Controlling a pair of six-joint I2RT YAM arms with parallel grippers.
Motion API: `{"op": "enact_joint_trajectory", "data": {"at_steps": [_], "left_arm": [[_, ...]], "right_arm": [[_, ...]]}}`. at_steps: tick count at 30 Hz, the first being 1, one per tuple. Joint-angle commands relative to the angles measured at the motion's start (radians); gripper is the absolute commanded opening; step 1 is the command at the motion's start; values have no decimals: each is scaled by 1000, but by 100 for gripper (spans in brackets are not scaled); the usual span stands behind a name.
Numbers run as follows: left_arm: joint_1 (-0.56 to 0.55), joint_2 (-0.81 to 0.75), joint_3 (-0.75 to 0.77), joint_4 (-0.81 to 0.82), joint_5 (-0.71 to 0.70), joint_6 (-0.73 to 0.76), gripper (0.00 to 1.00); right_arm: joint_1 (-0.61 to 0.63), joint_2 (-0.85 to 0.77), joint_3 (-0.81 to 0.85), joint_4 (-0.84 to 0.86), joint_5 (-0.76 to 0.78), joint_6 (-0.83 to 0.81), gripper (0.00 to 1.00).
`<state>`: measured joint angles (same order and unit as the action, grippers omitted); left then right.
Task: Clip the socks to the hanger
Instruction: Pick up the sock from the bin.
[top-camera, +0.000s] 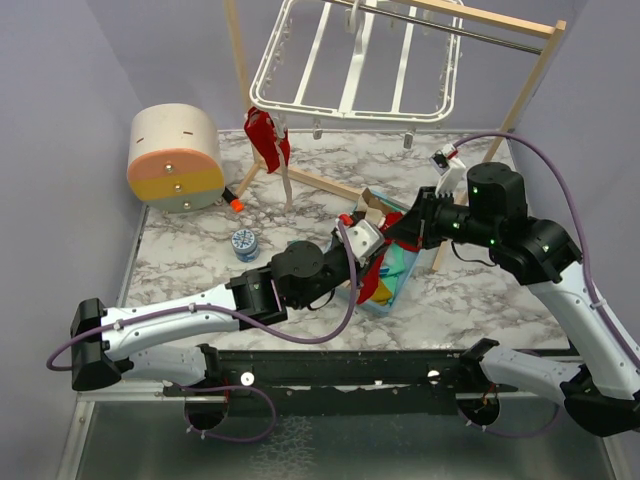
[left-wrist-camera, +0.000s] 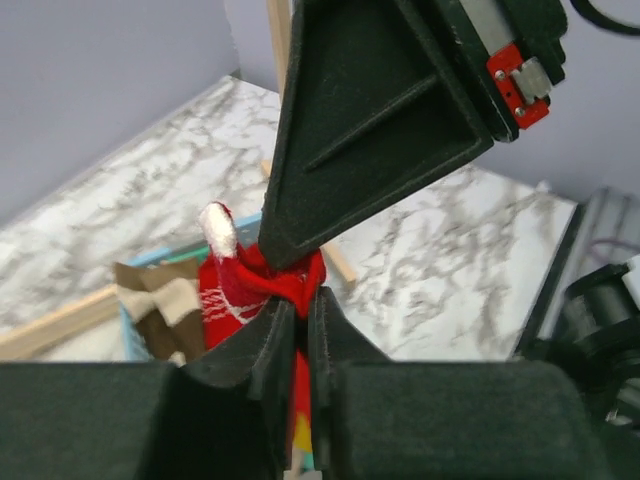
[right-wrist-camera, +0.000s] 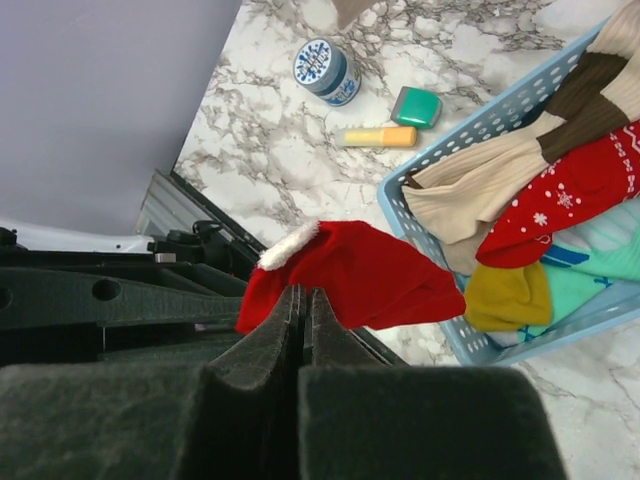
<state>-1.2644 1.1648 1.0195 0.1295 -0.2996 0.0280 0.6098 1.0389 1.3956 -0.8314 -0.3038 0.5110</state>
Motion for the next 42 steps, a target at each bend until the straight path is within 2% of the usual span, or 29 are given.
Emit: {"op": "enact_joint_trajectory", "data": {"at_steps": [1,3,6,9,14,22,25,28,32,36,39,42], "left_arm": [[3,-34,-38,49,5,28,36],[3,-42,-54,53,5,34,51],[3,-44,-69,56,1,43,59],[3,-42,-73,61,-1,60,59],[3,-39,-76,94,-12,73,52],[3,-5,-58,141,-34,41,61],[3,13,-54,149,-54,31,61],[3,29,-48,155,-86,29,54],[3,37,-45,164,-114,31,37],[3,38,-50,172,-122,36,27],[3,33,-55,177,-116,42,17],[3,28,-60,178,-106,52,0]], "right_arm": [[5,-27,10,-7,37,23,1],[6,-33,20,-14,57,33,1],[5,-37,30,-21,65,48,1],[5,-37,37,-28,71,54,1],[5,-40,33,-32,64,55,1],[5,-70,-18,13,71,114,1],[5,-82,-49,42,59,139,1],[5,-89,-71,63,46,160,1],[5,-98,-87,76,48,179,1],[5,-103,-98,85,46,190,1],[5,-105,-104,88,49,193,1],[5,-108,-99,83,67,188,1]]}}
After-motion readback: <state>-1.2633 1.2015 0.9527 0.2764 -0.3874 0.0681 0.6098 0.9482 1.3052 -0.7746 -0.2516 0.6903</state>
